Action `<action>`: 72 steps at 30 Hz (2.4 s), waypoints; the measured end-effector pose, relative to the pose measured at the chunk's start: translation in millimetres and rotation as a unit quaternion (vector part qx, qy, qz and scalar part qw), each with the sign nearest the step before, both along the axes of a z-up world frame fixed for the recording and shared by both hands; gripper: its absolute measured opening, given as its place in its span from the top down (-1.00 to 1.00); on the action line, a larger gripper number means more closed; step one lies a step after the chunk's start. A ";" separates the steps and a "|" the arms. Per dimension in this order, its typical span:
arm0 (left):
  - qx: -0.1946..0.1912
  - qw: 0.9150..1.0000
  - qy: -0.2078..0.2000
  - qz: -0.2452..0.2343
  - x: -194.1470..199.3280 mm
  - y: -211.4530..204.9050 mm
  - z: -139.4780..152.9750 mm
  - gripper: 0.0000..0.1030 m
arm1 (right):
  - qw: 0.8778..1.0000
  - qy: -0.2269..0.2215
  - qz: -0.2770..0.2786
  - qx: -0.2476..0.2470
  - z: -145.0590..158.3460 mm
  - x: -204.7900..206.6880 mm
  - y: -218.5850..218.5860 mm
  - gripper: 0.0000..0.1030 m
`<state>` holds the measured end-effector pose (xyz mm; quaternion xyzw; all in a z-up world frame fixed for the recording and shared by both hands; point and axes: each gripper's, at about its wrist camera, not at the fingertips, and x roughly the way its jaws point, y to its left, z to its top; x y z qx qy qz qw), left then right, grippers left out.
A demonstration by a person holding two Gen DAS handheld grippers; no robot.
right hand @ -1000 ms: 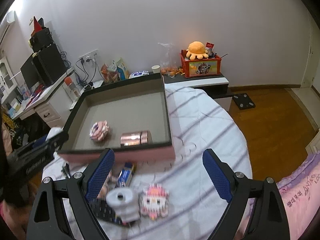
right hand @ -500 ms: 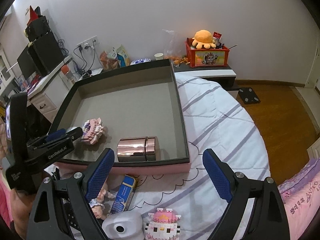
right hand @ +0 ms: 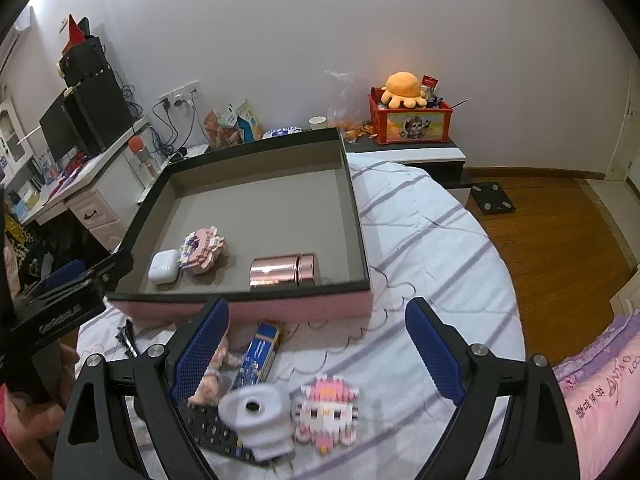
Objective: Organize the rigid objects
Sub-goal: 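Reach the right gripper to the white plug device and grasp it, then lift the plug device into the box tray and lower it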
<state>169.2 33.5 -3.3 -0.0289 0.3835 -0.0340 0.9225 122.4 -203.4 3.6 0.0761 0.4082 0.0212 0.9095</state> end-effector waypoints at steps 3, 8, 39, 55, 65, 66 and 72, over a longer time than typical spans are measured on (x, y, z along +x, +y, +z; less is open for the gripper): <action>0.005 1.000 0.005 0.000 -21.2 0.6 0.3 -0.99 | 1.000 -0.004 0.001 0.000 4.3 -13.4 4.3 -0.77; 0.006 1.000 0.003 0.002 -54.7 5.0 4.6 -0.99 | 1.000 -0.014 0.014 -0.005 13.0 -34.9 15.4 -0.77; -0.019 0.998 0.050 0.015 -77.3 22.7 -25.9 -0.99 | 0.991 0.066 0.093 -0.066 -62.8 -22.0 44.8 -0.77; -0.013 0.998 0.061 0.016 -70.4 17.4 -32.9 -0.99 | 0.988 0.046 0.148 -0.026 -70.0 -22.8 50.2 -0.12; -0.014 0.998 0.062 0.016 -71.7 14.4 -33.6 -0.99 | 0.989 0.028 0.146 -0.005 -60.0 -29.1 49.3 -0.10; -0.014 0.998 0.062 0.016 -72.0 13.7 -33.5 -0.99 | 0.989 0.029 0.146 -0.008 -61.6 -28.9 49.9 -0.10; -0.014 0.998 0.060 0.019 -73.1 15.8 -32.5 -0.99 | 0.988 0.027 0.150 -0.028 -68.8 -27.4 54.5 -0.10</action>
